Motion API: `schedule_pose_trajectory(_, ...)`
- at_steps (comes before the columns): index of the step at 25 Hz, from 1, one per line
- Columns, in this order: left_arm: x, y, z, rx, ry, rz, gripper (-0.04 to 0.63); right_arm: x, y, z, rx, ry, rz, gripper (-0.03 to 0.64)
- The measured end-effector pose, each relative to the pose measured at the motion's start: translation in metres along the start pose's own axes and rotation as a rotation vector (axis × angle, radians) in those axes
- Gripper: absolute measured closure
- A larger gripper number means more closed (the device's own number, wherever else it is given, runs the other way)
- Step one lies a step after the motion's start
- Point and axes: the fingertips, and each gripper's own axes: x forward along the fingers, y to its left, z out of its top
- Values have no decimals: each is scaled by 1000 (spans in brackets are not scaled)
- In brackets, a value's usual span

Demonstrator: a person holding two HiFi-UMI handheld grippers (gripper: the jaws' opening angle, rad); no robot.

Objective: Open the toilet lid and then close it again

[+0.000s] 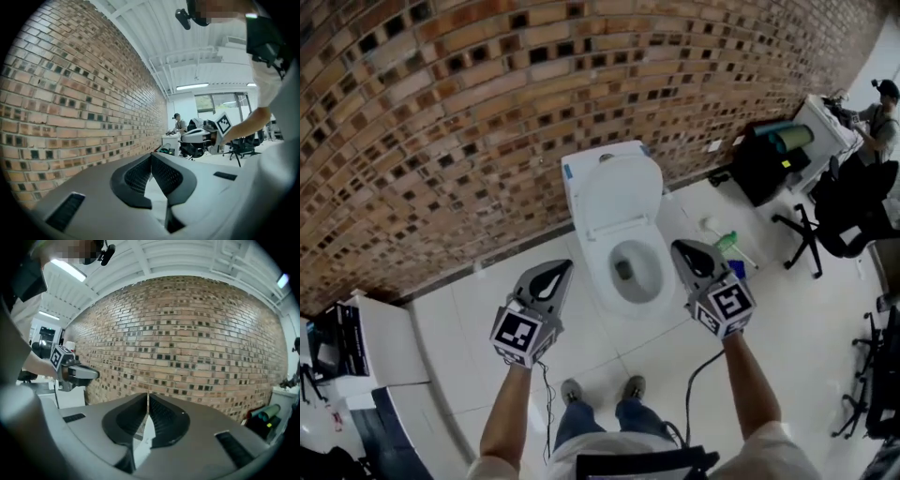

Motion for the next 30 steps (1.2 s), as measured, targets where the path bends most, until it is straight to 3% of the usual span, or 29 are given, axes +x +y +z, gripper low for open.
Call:
schedule_pose_trajectory(4, -6, -43, -1, -39, 37, -75, 601, -56, 34, -31, 106, 13, -41, 606)
schedule_pose_trajectory(12, -24, -97, 1, -42, 53, -160, 601, -92, 79, -47, 106, 23, -59, 606)
schedule_pose_trajectory(25, -30, -117, 23, -16, 20, -177, 601, -110, 76, -26, 78, -4, -78, 606)
schedule_pose_trajectory(30, -29, -116, 21, 14, 92, -182, 603, -112, 77, -20, 68, -3, -73, 606)
